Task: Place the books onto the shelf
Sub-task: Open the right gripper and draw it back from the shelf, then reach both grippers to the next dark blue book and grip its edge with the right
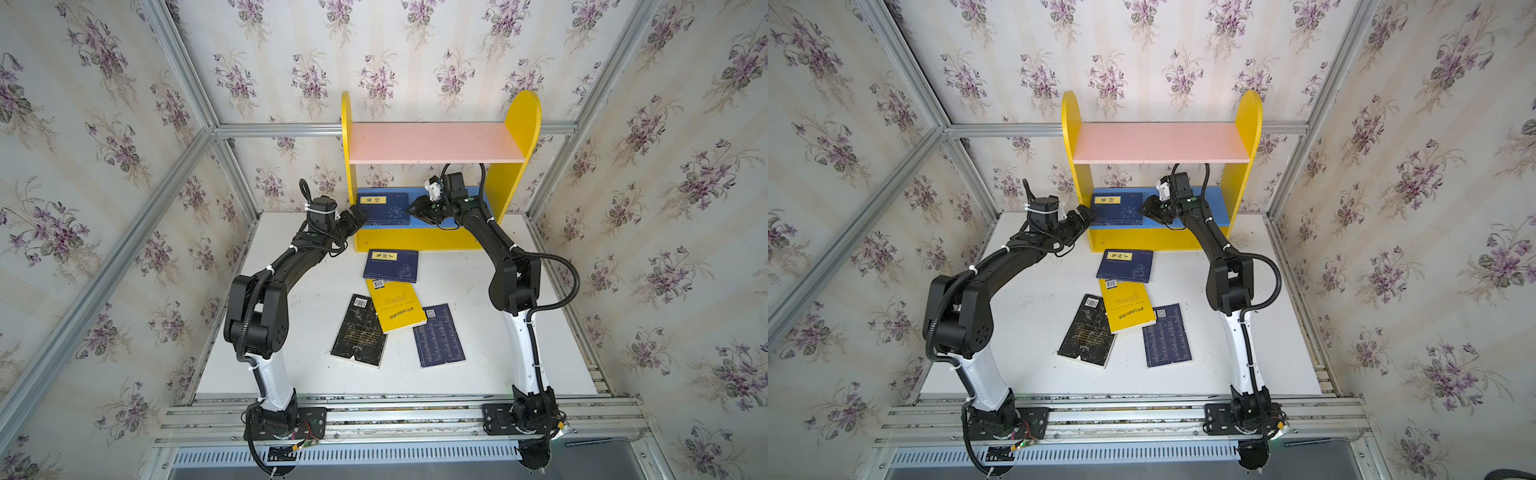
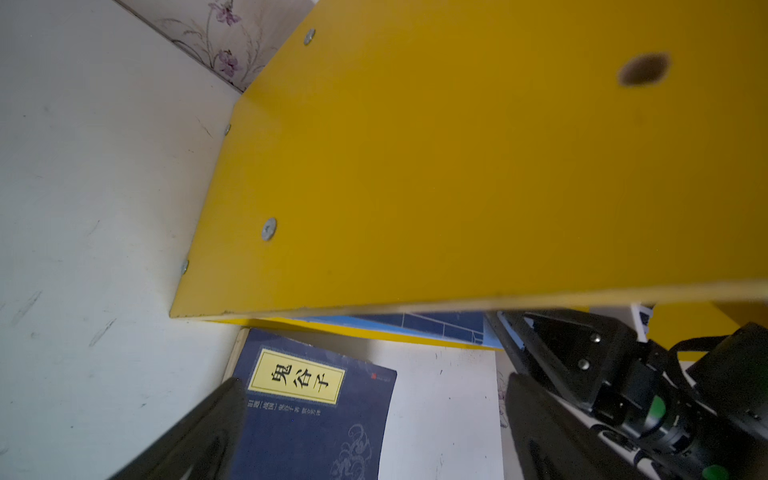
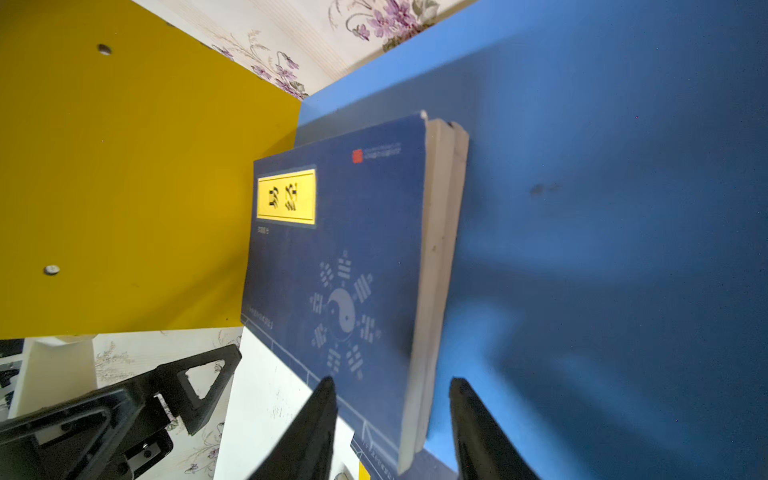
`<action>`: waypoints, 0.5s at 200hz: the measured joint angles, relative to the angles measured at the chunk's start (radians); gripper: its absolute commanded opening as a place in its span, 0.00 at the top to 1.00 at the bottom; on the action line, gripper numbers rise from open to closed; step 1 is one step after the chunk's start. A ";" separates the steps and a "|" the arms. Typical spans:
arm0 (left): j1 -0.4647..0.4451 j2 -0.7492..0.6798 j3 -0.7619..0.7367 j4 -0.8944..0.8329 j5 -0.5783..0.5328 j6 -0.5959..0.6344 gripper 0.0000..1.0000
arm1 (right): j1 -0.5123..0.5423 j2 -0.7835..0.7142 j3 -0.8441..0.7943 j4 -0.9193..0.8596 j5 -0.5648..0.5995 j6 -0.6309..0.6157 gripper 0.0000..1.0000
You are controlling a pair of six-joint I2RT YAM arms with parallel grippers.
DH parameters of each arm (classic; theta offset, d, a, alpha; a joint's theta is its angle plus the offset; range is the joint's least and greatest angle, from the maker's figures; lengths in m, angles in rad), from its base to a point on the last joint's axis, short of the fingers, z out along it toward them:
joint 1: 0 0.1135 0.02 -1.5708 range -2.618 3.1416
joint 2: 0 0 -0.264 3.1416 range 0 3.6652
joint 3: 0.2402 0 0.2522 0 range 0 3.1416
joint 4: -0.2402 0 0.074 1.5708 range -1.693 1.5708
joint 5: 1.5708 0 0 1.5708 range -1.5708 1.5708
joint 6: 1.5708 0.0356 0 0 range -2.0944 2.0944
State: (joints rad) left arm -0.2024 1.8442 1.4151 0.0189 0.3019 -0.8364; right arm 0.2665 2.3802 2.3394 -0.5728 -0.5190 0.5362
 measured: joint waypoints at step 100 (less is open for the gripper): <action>-0.035 -0.144 -0.288 -0.009 0.091 0.102 0.01 | 0.015 -0.519 -0.840 0.340 0.035 0.097 0.34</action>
State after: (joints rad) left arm -0.2379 1.7000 1.1271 0.0097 0.3927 -0.7345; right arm 0.2817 1.8614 1.4990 -0.2333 -0.4835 0.6334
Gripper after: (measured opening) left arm 0.991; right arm 0.653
